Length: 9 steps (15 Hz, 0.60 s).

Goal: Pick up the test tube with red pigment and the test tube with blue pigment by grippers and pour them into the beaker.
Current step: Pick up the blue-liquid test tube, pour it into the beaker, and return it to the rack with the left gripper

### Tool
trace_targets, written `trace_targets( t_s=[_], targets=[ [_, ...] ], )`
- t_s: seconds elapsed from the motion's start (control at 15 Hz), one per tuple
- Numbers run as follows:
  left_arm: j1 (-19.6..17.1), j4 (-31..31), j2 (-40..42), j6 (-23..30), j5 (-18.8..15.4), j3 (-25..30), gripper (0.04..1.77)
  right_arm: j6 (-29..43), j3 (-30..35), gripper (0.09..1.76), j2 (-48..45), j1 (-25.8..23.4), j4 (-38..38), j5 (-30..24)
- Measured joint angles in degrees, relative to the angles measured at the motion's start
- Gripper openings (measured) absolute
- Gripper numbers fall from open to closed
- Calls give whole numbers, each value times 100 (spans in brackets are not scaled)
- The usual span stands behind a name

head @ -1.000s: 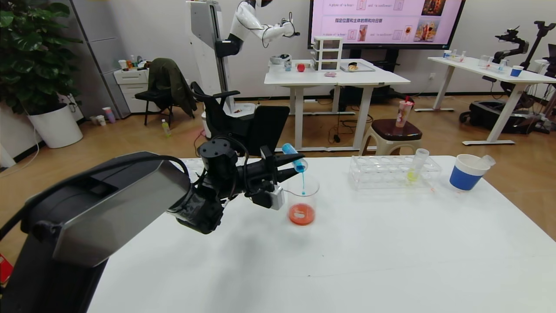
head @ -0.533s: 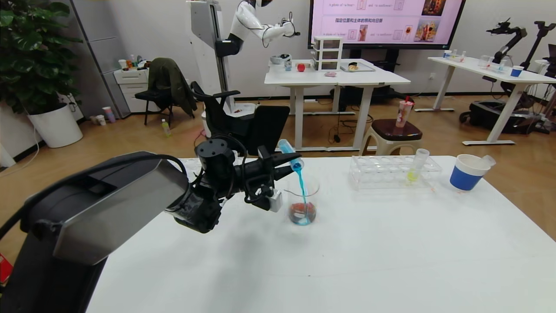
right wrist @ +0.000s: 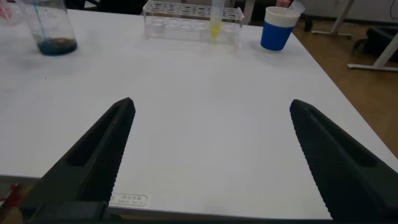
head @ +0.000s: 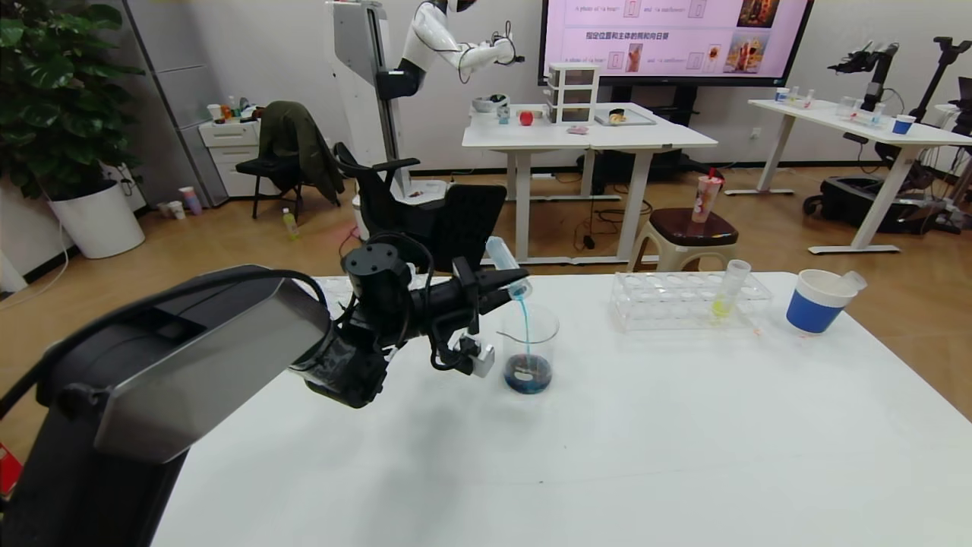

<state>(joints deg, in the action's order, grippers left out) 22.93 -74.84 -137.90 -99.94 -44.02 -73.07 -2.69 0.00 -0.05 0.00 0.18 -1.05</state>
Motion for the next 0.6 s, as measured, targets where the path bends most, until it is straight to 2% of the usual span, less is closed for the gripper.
trace_targets(
  t_s=[0.4, 0.6],
  targets=[
    [11, 1, -17, -28, 9, 107, 51, 2, 0, 174, 0, 0, 0, -5],
    [2, 0, -6, 167, 4, 111, 51, 0, 0, 174, 0, 0, 0, -2]
  ],
)
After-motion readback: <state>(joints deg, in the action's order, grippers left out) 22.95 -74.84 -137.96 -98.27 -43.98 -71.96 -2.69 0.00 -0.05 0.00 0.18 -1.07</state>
